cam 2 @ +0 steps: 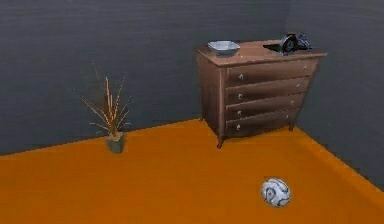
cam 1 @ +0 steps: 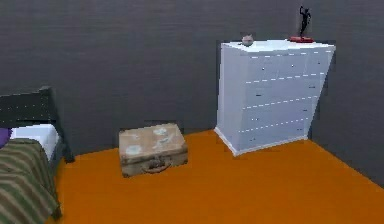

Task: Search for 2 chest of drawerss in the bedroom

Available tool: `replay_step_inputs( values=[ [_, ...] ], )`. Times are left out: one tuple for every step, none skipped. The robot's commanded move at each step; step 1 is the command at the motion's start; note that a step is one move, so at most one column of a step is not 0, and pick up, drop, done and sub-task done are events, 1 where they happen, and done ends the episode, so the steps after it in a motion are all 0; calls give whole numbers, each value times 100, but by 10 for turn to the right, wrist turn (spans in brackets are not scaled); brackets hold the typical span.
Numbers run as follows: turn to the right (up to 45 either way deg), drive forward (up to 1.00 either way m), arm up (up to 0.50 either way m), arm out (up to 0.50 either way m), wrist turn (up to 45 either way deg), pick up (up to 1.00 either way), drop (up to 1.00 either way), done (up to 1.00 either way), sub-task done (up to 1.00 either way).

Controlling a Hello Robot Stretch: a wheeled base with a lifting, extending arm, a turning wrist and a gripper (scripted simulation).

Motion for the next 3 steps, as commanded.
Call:
replay_step_inputs(
  values=[
    [210, 0, 0, 0, 0, 0, 0, 0, 0],
    [0, 95, 0, 0, 0, 0, 0, 0, 0],
    [0, 0, 0, 0, 0, 0, 0, 100, 0]
  ],
)
